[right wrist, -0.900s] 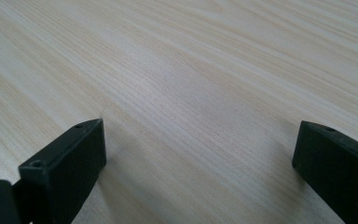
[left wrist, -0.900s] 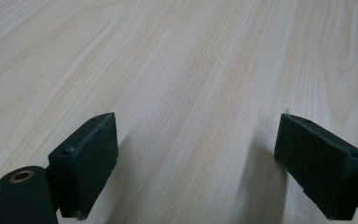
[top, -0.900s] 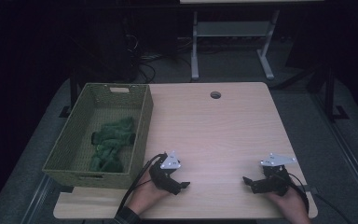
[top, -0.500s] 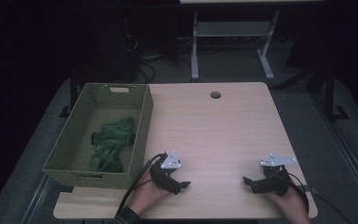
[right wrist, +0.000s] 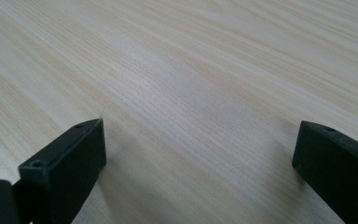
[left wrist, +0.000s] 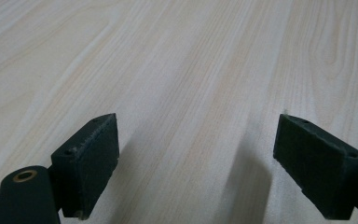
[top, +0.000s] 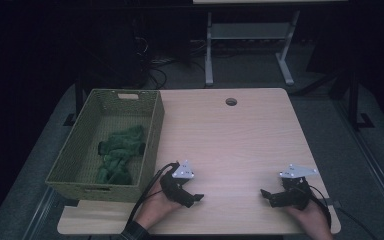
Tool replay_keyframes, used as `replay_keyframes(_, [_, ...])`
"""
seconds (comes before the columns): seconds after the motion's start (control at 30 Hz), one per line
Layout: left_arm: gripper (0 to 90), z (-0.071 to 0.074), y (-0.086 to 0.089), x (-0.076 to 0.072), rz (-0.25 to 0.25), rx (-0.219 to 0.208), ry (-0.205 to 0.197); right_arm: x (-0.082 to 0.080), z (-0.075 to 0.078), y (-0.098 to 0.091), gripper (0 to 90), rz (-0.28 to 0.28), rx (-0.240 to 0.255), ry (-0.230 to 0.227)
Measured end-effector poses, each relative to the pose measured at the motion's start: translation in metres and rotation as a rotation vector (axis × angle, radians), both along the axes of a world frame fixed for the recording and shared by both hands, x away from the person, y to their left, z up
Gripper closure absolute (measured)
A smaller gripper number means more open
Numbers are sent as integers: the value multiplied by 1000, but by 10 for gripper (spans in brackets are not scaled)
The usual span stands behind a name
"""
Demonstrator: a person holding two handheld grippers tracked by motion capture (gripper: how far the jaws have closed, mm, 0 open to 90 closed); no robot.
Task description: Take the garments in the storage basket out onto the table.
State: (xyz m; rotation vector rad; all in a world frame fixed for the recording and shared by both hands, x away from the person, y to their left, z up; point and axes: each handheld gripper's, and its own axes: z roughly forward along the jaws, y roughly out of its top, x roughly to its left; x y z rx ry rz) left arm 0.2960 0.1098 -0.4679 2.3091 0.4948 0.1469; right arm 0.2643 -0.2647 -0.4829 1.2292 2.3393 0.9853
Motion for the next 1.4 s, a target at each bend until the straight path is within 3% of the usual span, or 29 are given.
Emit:
replay_keyframes(0.17, [140,8,2,1,-5,3,6,0,0,0,22,0,0,0])
replay_keyframes(0.23, [140,10,2,1,0,-15,18,0,0,0,23,0,0,0])
replay_keyframes(0.93, [140,30,1,2,-22,9,17,0,0,0,22,0,0,0])
replay_keyframes(1.4, [140,46,1,2,-23,-5,18,0,0,0,23,0,0,0])
